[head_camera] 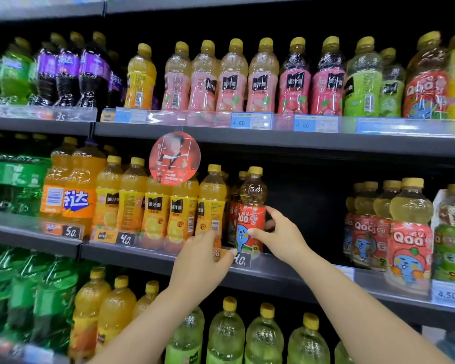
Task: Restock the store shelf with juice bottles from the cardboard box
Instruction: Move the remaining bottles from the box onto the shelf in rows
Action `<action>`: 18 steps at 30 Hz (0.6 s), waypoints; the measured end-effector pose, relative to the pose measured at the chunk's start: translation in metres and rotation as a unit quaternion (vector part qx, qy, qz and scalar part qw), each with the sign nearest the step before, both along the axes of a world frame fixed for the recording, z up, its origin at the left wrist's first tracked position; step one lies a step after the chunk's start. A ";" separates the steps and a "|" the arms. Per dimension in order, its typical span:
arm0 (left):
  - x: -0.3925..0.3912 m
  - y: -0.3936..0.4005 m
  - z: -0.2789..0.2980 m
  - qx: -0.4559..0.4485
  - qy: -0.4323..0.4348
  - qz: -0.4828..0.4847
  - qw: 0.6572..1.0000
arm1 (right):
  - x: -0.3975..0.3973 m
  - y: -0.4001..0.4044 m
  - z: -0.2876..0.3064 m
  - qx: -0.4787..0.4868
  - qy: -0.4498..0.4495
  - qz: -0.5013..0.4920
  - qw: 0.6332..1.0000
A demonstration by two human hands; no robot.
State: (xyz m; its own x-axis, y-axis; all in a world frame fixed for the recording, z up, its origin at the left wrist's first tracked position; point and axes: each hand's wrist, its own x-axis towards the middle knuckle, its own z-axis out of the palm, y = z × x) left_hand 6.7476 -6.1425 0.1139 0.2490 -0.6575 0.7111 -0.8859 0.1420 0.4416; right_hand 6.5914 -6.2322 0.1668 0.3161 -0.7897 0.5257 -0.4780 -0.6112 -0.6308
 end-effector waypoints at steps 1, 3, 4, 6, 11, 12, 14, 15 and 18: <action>-0.001 0.003 0.000 0.002 0.004 -0.001 1.000 | 0.002 0.001 -0.001 0.002 -0.001 -0.006 1.000; -0.007 0.010 0.000 -0.001 0.012 0.000 1.000 | 0.003 0.006 -0.002 0.008 0.002 -0.019 1.000; -0.011 0.016 -0.002 -0.003 0.020 -0.001 1.000 | 0.001 0.012 -0.003 0.009 0.012 -0.026 1.000; -0.019 0.028 -0.007 0.003 0.035 -0.009 0.999 | -0.007 0.028 -0.006 -0.008 0.043 -0.043 0.998; -0.049 0.069 -0.024 -0.008 0.037 -0.060 0.997 | -0.065 0.093 -0.028 -0.080 0.059 -0.031 0.995; -0.057 0.078 -0.030 -0.005 0.040 -0.072 0.997 | -0.082 0.109 -0.039 -0.084 0.067 -0.027 0.994; -0.076 0.095 -0.049 0.006 0.038 -0.093 0.995 | -0.119 0.138 -0.070 -0.079 0.091 -0.034 0.992; -0.087 0.103 -0.062 0.013 0.033 -0.107 0.994 | -0.137 0.150 -0.089 -0.071 0.104 -0.041 0.991; -0.121 0.121 -0.115 0.055 0.039 -0.137 0.988 | -0.192 0.180 -0.160 -0.008 0.152 -0.074 0.986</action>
State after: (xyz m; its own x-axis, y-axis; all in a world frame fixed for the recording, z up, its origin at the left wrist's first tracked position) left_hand 6.6268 -6.0212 -0.0006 0.1019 -0.7807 0.6165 -0.7833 0.3191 0.5335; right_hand 6.3998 -6.0518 0.0066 0.3426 -0.8317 0.4368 -0.7286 -0.5288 -0.4353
